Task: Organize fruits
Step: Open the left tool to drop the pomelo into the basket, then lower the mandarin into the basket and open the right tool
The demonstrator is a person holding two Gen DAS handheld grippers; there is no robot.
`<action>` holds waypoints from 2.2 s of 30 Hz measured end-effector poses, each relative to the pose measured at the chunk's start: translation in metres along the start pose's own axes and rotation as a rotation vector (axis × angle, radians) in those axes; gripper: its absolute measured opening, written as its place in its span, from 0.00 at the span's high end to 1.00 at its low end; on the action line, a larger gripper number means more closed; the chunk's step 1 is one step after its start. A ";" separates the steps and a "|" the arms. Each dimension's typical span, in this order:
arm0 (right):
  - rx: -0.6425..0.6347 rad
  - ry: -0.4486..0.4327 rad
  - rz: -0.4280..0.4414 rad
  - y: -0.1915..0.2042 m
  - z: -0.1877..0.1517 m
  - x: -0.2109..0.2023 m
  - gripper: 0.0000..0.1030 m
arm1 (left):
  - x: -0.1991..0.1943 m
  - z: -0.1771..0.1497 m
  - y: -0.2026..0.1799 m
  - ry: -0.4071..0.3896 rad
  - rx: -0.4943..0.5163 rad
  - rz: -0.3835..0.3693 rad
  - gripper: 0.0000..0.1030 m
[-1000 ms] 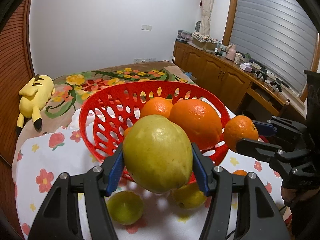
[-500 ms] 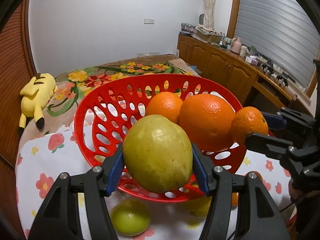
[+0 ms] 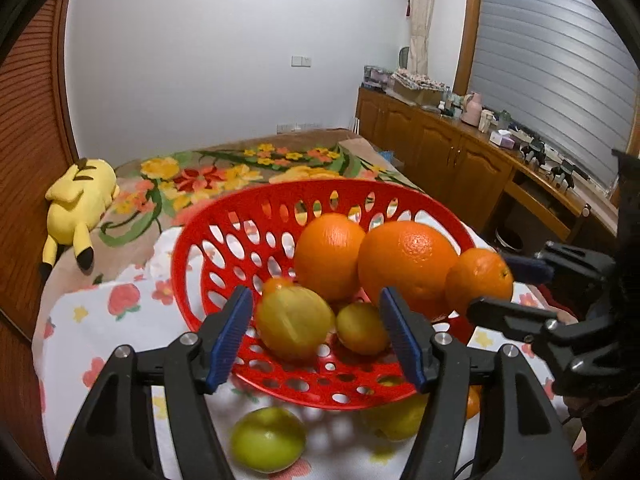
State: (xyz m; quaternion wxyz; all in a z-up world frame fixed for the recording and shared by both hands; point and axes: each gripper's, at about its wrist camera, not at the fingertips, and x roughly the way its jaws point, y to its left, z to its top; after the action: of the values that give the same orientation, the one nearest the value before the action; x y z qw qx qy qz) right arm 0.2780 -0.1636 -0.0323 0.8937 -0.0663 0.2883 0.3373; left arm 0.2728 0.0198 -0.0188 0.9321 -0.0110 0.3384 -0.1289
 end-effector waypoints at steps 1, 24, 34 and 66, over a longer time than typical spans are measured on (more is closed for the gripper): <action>0.000 0.000 0.000 0.001 0.000 0.000 0.56 | -0.002 0.001 0.000 -0.005 0.001 0.003 0.36; -0.036 0.029 0.016 0.020 0.012 0.028 0.55 | -0.017 -0.016 0.039 -0.018 -0.050 0.035 0.36; -0.051 0.045 0.016 0.027 0.018 0.037 0.56 | -0.020 -0.024 0.050 -0.021 -0.070 0.027 0.36; -0.019 0.004 -0.034 0.029 0.011 -0.008 0.53 | -0.045 -0.056 0.043 -0.007 -0.072 0.021 0.36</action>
State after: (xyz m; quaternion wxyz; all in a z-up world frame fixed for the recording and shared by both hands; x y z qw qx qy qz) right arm 0.2597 -0.1424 -0.0164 0.8981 -0.0802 0.2856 0.3246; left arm 0.2146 0.0762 -0.0384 0.9335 -0.0416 0.3397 -0.1070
